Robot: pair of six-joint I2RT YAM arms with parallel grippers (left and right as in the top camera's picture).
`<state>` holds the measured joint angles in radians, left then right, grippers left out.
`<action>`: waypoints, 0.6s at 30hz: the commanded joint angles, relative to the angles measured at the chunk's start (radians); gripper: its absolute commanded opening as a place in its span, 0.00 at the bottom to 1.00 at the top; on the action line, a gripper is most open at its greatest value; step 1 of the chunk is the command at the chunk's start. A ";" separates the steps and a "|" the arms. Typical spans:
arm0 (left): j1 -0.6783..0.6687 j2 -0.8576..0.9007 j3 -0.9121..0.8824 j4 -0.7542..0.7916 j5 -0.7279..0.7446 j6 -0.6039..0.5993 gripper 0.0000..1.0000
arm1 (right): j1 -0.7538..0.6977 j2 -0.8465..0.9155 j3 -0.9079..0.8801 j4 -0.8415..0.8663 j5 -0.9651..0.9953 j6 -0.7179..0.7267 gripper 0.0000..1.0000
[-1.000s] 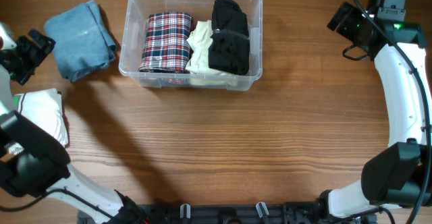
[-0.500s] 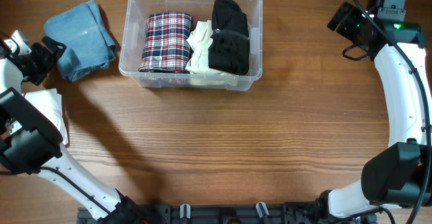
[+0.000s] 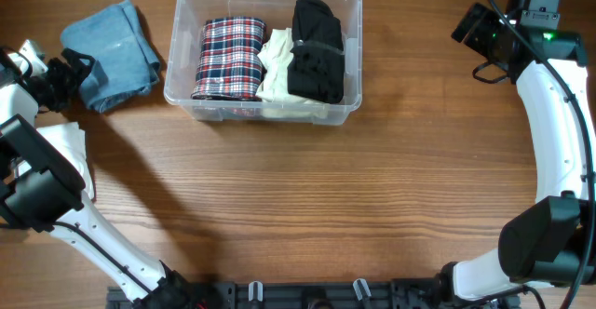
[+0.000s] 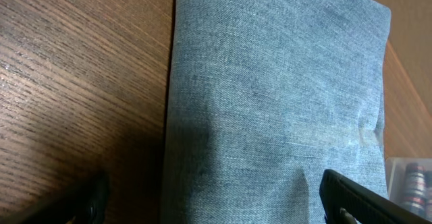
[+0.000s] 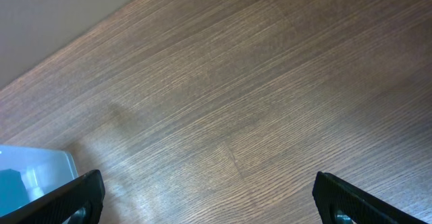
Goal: Pack container
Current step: 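Reach the left gripper to the blue denim item and grasp it, then lift the denim item with the left gripper and carry it over the bin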
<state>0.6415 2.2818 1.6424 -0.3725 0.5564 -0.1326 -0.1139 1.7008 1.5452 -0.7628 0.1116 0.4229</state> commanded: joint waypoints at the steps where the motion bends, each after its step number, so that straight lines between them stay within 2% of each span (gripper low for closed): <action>1: -0.016 0.044 0.018 0.015 0.047 0.014 1.00 | 0.003 0.011 -0.003 0.002 -0.009 0.011 1.00; 12: -0.049 0.067 0.017 -0.017 0.064 0.013 1.00 | 0.003 0.011 -0.003 0.002 -0.009 0.011 1.00; 13: -0.051 0.067 0.017 -0.022 0.064 0.013 0.96 | 0.003 0.011 -0.003 0.002 -0.009 0.011 1.00; 15: -0.050 0.068 0.016 -0.028 0.064 0.012 0.69 | 0.003 0.011 -0.003 0.003 -0.009 0.011 1.00; 16: -0.050 0.067 0.016 -0.033 0.064 0.012 0.62 | 0.003 0.011 -0.003 0.002 -0.009 0.011 1.00; 18: -0.050 0.067 0.016 -0.039 0.064 0.012 0.64 | 0.003 0.011 -0.003 0.002 -0.009 0.011 1.00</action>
<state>0.6033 2.3196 1.6627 -0.3927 0.6056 -0.1253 -0.1139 1.7008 1.5452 -0.7628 0.1116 0.4229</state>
